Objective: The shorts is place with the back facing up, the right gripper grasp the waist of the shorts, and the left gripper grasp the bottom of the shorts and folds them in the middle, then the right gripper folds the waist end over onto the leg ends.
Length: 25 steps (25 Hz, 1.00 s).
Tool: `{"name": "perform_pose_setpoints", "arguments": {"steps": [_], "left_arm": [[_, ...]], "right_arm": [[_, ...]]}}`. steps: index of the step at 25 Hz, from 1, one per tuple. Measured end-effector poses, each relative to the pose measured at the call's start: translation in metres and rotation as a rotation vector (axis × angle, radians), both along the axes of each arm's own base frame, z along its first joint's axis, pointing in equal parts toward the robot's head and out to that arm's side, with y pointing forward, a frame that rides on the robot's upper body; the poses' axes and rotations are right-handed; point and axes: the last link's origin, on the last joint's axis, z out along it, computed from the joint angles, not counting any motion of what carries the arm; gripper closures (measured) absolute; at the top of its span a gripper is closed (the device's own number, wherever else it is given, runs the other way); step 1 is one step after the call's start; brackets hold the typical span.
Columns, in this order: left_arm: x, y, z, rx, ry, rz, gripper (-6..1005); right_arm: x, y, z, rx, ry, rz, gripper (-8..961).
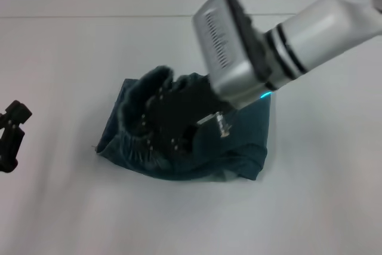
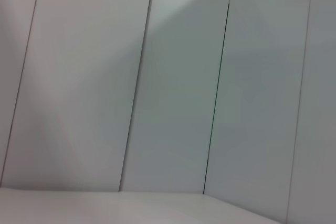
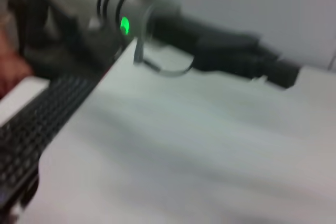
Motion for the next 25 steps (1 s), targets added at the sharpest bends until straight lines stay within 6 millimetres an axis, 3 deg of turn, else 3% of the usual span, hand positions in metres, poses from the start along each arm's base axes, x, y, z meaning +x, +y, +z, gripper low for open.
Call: {"name": "perform_pose_setpoints", "arguments": {"steps": [4,7,12,16,19,25], "left_arm": [[0.000,-0.003,-0.003,-0.008,-0.013,0.003,912],[0.001,-0.004,-0.005,-0.014,-0.020,0.003,908],[0.004,0.000,-0.008,-0.024,-0.034,-0.007,903],[0.006,0.004,-0.010,-0.036,-0.031,-0.019,899],[0.010,0.008,-0.012,-0.068,-0.026,-0.043,896],[0.019,0.014,-0.022,-0.206,-0.008,-0.093,890]], "right_arm": [[-0.004,0.000,-0.014,0.048,-0.066,0.052,738],[-0.008,0.001,-0.012,0.062,-0.062,0.070,704],[-0.011,0.001,0.002,0.115,-0.013,0.082,585],[-0.008,0.005,0.026,0.197,0.050,0.038,489],[0.007,0.008,0.054,0.245,0.117,-0.072,280],[0.070,-0.012,0.099,0.210,0.274,-0.348,51]]}}
